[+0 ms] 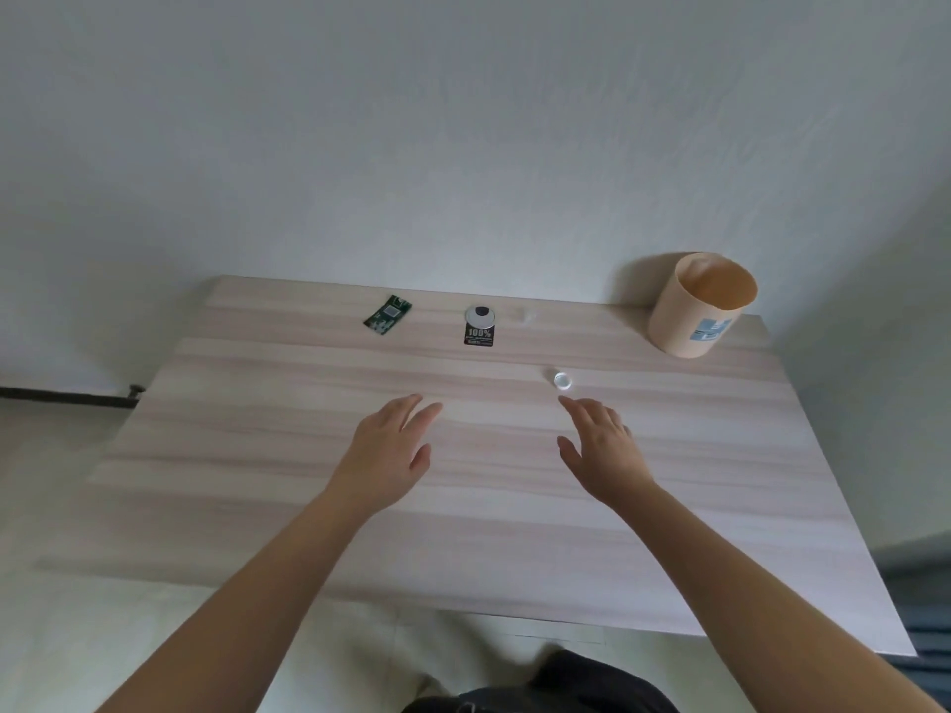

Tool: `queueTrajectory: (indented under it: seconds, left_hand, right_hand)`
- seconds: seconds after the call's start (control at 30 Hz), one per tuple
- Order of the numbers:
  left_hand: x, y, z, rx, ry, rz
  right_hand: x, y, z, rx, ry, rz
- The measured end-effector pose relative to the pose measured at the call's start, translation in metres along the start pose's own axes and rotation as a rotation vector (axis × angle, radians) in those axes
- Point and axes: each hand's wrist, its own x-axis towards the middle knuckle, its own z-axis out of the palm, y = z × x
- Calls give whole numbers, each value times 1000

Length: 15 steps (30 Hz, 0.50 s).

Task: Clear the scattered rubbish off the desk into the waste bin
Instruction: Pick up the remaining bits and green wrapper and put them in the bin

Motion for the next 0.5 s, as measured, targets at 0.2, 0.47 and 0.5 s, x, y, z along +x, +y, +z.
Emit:
queueTrajectory:
  seconds: [0.2, 0.47, 0.5]
  left_hand:
    - [21, -19, -2, 43, -20, -21]
    - [77, -42, 16, 45, -89, -65]
    - [83, -45, 18, 46, -99, -72]
  right_hand:
    - [24, -2, 2, -18, 0, 38]
    - [95, 26, 28, 19, -62, 126]
    - [104, 30, 33, 17, -80, 139]
